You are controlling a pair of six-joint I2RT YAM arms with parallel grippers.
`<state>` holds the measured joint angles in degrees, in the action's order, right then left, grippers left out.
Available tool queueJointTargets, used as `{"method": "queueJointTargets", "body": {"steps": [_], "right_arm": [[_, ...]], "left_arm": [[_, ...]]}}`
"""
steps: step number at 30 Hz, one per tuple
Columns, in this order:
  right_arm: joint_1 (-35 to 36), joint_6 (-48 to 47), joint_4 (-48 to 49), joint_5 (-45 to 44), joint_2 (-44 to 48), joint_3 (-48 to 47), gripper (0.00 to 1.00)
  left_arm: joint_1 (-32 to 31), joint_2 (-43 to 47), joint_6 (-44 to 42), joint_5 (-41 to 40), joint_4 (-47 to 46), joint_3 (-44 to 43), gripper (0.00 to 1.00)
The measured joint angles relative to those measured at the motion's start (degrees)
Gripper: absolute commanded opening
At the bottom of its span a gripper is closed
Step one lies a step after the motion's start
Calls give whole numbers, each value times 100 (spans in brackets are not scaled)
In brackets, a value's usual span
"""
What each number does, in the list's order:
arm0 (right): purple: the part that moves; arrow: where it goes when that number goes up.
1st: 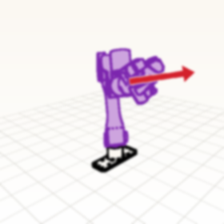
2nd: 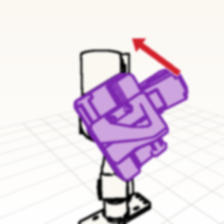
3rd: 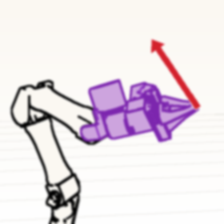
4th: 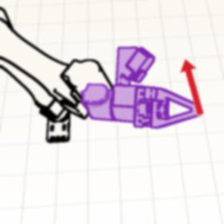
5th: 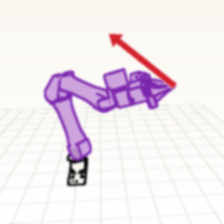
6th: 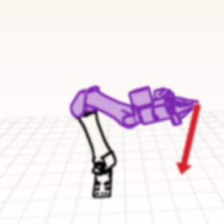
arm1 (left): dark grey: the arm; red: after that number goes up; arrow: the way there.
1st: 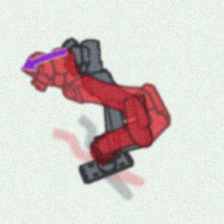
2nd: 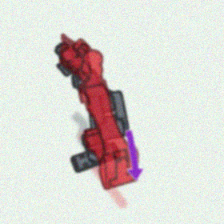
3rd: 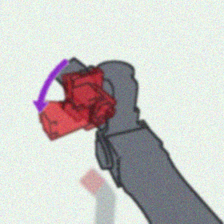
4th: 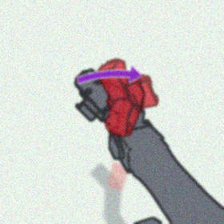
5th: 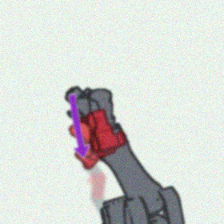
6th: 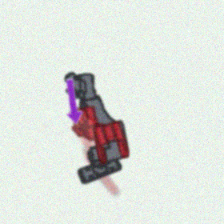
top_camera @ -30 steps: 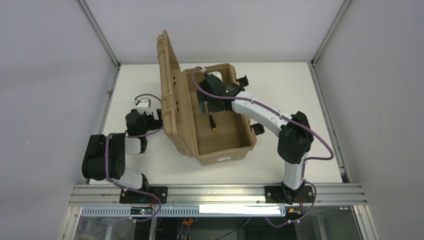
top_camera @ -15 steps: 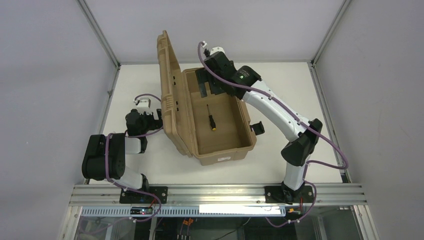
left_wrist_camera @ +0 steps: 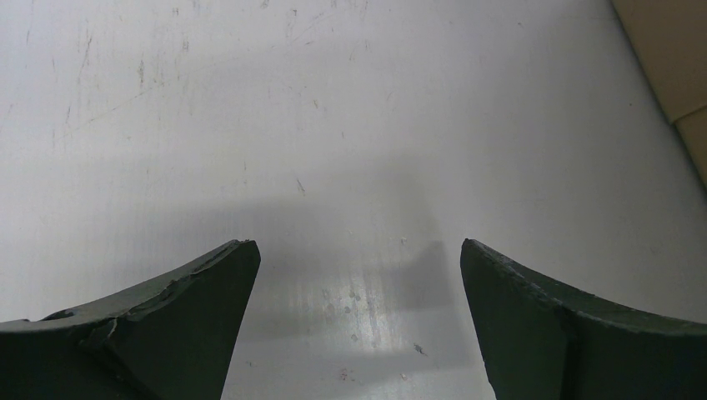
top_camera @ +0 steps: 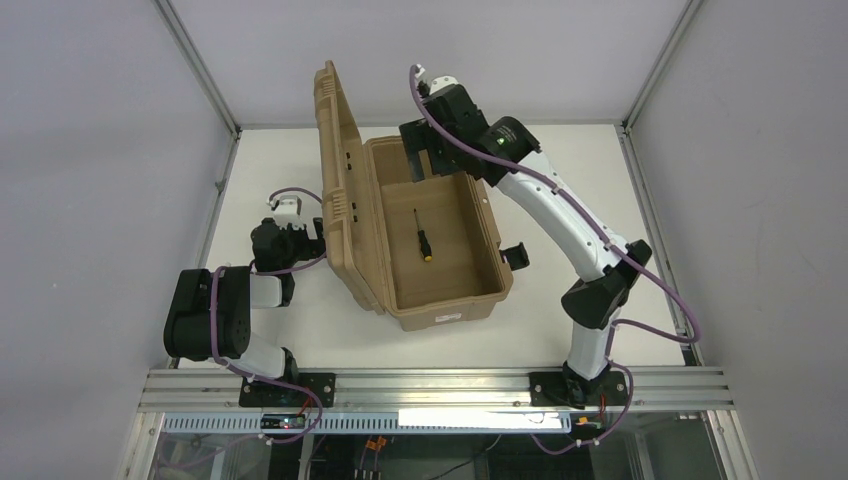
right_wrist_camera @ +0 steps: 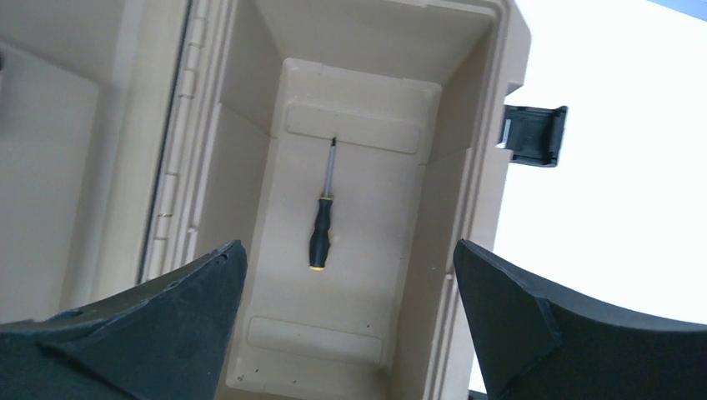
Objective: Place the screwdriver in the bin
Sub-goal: Reset both arms
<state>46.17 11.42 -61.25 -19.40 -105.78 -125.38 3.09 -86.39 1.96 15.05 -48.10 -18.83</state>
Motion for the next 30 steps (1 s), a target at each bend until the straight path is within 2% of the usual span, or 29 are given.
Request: {"method": "queueJointTargets", "body": {"steps": [9, 19, 30], "right_arm": [[-1029, -153, 33, 417, 151, 472, 98], [-2555, -461, 63, 866, 590, 990, 97], [-3928, -695, 55, 1563, 787, 1099, 99]], "left_arm": [[0, 0, 2, 0, 0, 0, 99], [0, 0, 2, -2, 0, 0, 99], [0, 0, 2, 0, 0, 0, 99]]}}
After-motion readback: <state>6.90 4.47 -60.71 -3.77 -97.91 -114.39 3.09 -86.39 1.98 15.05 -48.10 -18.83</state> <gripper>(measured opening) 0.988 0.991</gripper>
